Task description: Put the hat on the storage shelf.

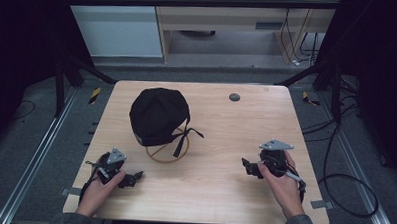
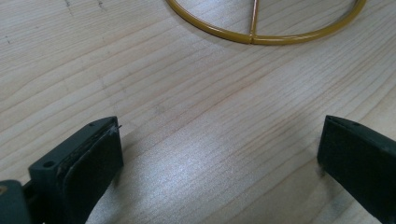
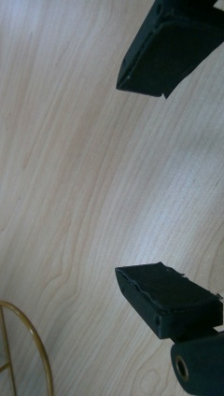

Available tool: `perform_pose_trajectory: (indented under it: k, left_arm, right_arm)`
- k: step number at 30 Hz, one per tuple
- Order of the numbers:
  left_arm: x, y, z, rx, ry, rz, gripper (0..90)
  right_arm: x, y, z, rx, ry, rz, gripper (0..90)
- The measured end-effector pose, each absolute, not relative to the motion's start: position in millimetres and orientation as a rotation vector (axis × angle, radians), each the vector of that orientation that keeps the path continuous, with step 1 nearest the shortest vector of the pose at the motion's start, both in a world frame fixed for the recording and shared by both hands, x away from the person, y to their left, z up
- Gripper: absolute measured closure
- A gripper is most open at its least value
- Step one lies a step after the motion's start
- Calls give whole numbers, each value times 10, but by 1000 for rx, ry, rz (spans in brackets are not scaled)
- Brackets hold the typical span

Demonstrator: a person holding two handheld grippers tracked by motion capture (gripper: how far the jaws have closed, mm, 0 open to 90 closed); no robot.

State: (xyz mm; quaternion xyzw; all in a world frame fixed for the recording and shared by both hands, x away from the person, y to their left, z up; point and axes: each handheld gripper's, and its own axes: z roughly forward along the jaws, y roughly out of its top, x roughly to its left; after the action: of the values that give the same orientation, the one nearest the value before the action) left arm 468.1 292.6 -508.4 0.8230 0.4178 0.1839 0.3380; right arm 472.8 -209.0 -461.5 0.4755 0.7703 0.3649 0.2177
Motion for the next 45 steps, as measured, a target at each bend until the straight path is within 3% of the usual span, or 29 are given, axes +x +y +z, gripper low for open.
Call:
perform_pose_trajectory:
  k: [19, 45]
  left_arm:
    - [4680, 2924, -5085, 2141, 1090, 479, 0]
    - [4680, 2924, -5085, 2140, 1091, 479, 0]
  right_arm:
    - [4727, -1943, -4953, 1390, 2151, 1060, 100]
    - [4788, -1761, -5088, 1424, 2153, 1052, 67]
